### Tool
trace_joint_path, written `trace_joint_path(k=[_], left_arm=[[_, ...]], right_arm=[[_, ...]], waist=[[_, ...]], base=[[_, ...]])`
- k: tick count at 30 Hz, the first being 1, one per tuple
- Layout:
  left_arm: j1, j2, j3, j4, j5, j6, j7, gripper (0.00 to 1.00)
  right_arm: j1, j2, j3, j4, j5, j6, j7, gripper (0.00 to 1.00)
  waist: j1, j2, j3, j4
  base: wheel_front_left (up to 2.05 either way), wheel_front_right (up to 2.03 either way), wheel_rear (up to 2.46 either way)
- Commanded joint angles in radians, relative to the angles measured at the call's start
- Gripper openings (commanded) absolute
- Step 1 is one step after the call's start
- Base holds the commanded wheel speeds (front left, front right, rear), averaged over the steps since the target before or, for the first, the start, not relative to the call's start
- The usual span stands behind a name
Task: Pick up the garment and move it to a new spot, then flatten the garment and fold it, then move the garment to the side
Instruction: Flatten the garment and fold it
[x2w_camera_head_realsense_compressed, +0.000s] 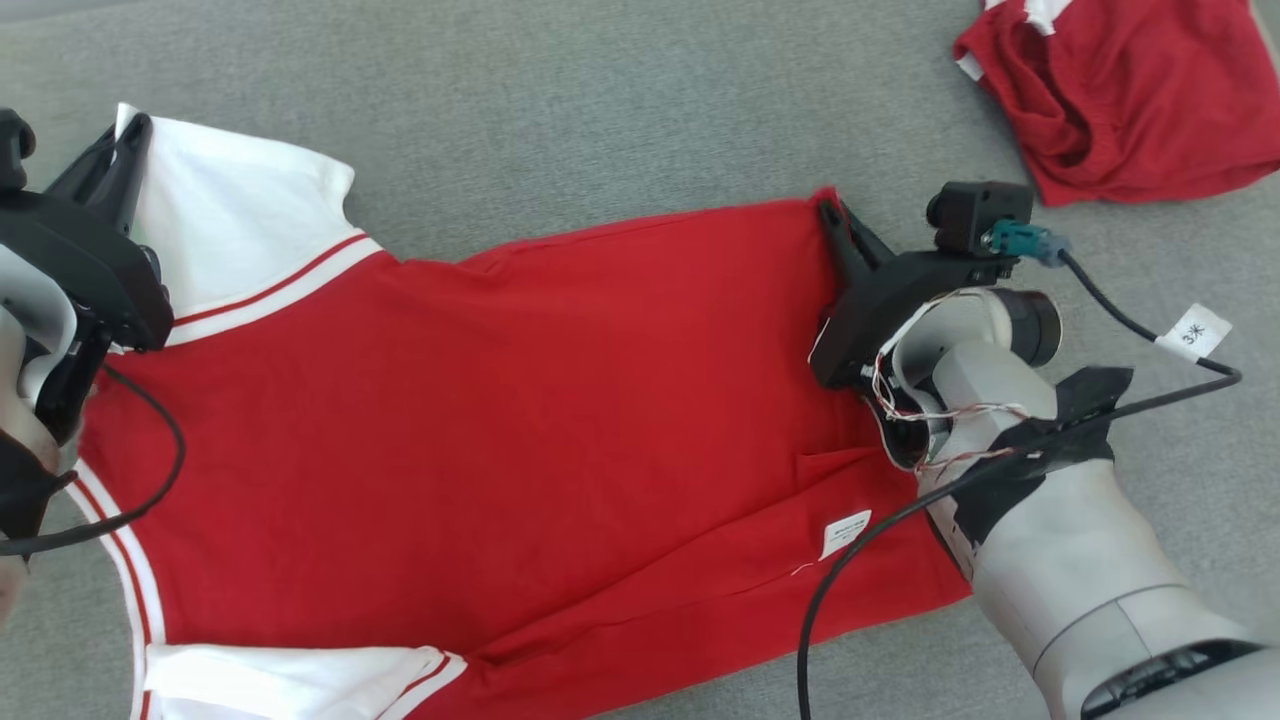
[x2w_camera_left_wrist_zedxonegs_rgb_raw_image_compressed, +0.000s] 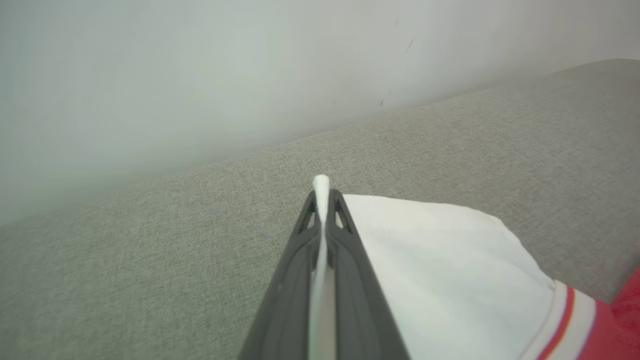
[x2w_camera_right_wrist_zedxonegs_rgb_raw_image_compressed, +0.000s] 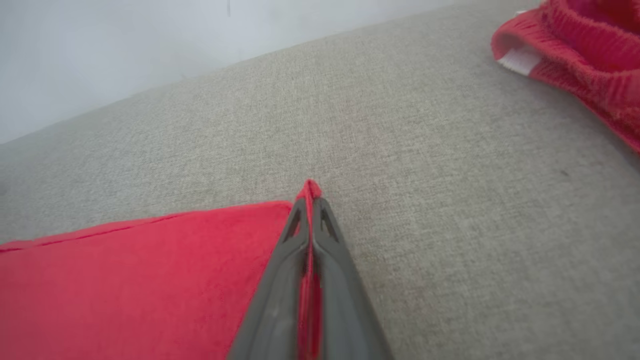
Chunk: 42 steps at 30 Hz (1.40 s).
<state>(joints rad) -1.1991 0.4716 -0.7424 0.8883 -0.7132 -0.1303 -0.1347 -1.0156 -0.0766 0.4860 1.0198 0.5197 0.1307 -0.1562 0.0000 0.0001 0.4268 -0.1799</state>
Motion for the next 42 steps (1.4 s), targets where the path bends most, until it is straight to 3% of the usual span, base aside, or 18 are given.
trace_joint_path(k=[1, 10, 17, 26, 34, 42], left_arm=[[-0.009, 0.010, -0.010, 0.002, -0.017, 0.001, -0.016, 0.00], [0.020, 0.005, -0.028, -0.016, -0.056, 0.001, -0.083, 0.00], [0.114, 0.030, -0.023, -0.142, -0.104, 0.001, -0.124, 0.00], [0.329, 0.063, 0.086, -0.379, -0.131, 0.013, -0.130, 0.00], [0.622, 0.046, 0.204, -0.655, -0.058, 0.054, -0.130, 0.00], [0.827, 0.008, 0.249, -0.762, 0.000, 0.070, -0.130, 0.00]], right_arm=[[-0.021, 0.004, -0.002, 0.026, -0.015, 0.000, -0.023, 0.00], [-0.039, -0.010, 0.001, 0.062, 0.002, 0.000, -0.080, 0.00], [0.056, -0.092, 0.033, -0.005, 0.090, 0.000, -0.097, 0.00], [0.205, -0.207, 0.103, -0.181, 0.257, 0.000, -0.100, 0.00], [0.354, -0.328, 0.173, -0.389, 0.364, 0.000, -0.107, 0.00], [0.483, -0.412, 0.211, -0.526, 0.445, 0.000, -0.109, 0.00]], waist=[[0.0000, -0.0001, -0.003, 0.012], [0.0000, -0.0001, -0.045, 0.062], [0.0000, -0.0001, -0.103, 0.120], [0.0000, -0.0001, -0.153, 0.177], [0.0000, -0.0001, -0.200, 0.216], [0.0000, -0.0001, -0.239, 0.240]], base=[[0.00, 0.00, 0.00], [0.00, 0.00, 0.00], [0.00, 0.00, 0.00], [0.00, 0.00, 0.00], [0.00, 0.00, 0.00], [0.00, 0.00, 0.00]])
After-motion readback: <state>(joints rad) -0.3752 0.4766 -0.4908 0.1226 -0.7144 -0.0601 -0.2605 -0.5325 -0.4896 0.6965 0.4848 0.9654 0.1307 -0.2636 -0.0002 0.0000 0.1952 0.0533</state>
